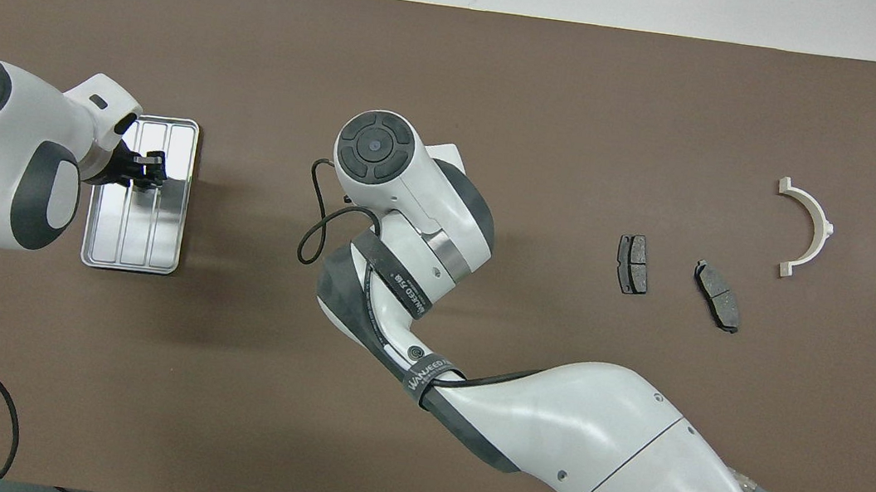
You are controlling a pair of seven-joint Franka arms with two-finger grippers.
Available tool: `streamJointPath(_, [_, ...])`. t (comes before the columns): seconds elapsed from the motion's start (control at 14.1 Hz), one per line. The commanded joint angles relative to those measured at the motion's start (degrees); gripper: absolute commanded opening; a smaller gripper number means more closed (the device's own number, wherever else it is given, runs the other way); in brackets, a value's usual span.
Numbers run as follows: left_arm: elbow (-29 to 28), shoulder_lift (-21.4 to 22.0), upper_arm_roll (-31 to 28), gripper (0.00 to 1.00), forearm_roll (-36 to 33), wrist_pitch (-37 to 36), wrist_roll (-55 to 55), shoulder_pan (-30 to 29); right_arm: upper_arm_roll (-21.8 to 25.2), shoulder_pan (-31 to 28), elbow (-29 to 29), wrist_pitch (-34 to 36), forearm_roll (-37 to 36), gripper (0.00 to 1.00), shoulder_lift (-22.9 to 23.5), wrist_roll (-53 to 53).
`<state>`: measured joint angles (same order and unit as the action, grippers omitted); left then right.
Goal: Place bearing gear from tray to pile
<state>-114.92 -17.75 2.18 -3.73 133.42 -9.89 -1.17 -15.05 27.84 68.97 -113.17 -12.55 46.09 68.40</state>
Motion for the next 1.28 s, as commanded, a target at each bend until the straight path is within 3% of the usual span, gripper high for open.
streamJointPath(0.0, [-3.02,2.01,0.28,0.48,0.74,1.93,-0.04,-0.76,-0.42,0.46,-1.21,-0.65,-1.69,1.00,1.46,1.04])
streamJointPath(0.43, [-3.03,2.01,0.28,0.41,0.65,2.19,0.05,-1.38,-0.51,-0.06,0.37,-2.14,-1.51,0.97,1.55,0.68])
streamJointPath(0.85, [-3.03,2.01,0.28,0.40,0.74,2.37,0.13,-1.38,-0.51,0.29,2.22,-3.99,-0.81,0.94,1.46,0.60])
streamJointPath(0.99, [-3.03,1.93,0.28,0.40,0.74,2.89,-0.04,-1.38,-0.59,0.11,2.22,-3.99,-0.81,0.87,1.46,0.42])
streamJointPath(1.21, [-3.03,1.49,0.37,0.40,0.74,3.86,-0.22,-1.12,-0.77,0.11,2.22,-3.82,-0.72,0.69,1.46,0.42])
